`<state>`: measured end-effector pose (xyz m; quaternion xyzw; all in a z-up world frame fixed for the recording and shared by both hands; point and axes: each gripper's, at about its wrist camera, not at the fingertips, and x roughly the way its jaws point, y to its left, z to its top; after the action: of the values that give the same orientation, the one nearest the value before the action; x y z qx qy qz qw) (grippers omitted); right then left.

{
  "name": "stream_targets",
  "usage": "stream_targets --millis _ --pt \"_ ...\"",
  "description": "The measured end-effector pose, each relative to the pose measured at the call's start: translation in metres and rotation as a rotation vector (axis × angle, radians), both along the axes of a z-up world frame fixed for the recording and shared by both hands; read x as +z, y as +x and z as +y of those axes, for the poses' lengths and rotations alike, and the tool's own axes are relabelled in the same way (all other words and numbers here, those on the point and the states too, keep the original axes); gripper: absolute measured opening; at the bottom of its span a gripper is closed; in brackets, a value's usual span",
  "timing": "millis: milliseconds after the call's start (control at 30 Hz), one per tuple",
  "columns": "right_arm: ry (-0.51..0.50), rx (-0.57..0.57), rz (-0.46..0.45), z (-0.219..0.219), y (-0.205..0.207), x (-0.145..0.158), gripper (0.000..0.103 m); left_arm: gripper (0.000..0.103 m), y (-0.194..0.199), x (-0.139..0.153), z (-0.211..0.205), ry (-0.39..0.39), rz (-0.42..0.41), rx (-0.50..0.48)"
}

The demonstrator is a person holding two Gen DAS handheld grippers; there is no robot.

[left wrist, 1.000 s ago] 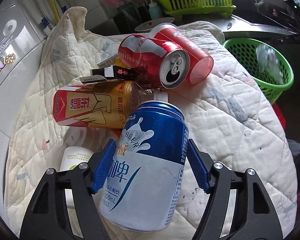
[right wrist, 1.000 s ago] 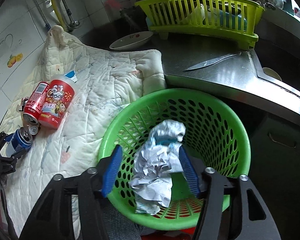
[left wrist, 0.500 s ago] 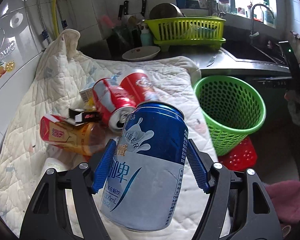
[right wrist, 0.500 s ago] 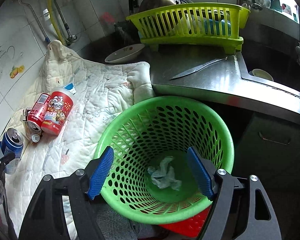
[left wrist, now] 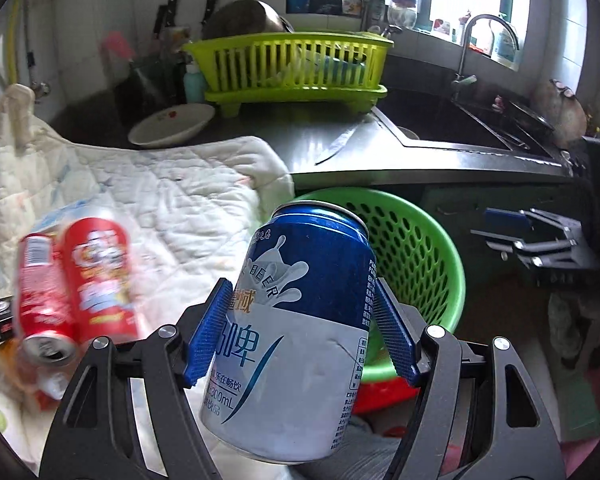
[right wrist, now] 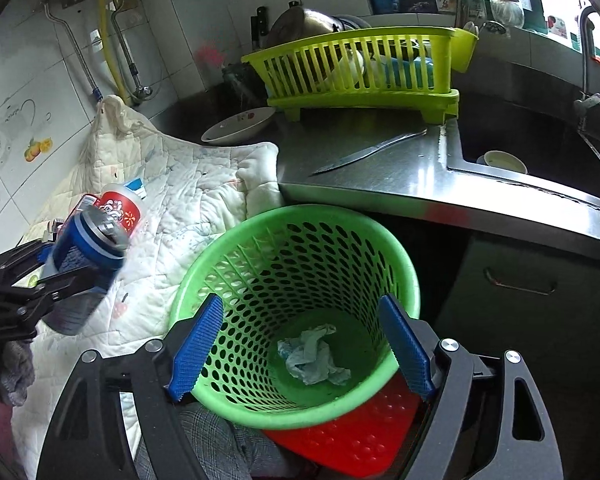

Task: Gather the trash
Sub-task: 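Carry the beer can over the green basket and release it with the left gripper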

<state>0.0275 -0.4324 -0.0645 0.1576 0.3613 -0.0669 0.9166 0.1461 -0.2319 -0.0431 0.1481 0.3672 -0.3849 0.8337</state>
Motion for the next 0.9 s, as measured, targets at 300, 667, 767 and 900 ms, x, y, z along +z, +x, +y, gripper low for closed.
stream_targets --millis 300,667,767,900 --pt "0.030 -0.047 0.007 -0.024 -0.017 -0.010 0.077 0.072 0.015 -0.025 -0.066 -0.002 0.075 0.002" --pt "0.046 -0.042 0.022 -0.021 -0.021 -0.018 0.077 0.085 0.012 -0.023 -0.043 -0.106 0.097 0.070" --pt "0.046 -0.028 0.018 -0.014 -0.019 -0.016 0.077 0.086 0.008 -0.015 -0.018 -0.128 0.077 0.111" --pt "0.039 0.009 0.006 0.001 -0.014 -0.010 0.077 0.086 -0.001 -0.005 0.017 -0.129 0.040 0.178"
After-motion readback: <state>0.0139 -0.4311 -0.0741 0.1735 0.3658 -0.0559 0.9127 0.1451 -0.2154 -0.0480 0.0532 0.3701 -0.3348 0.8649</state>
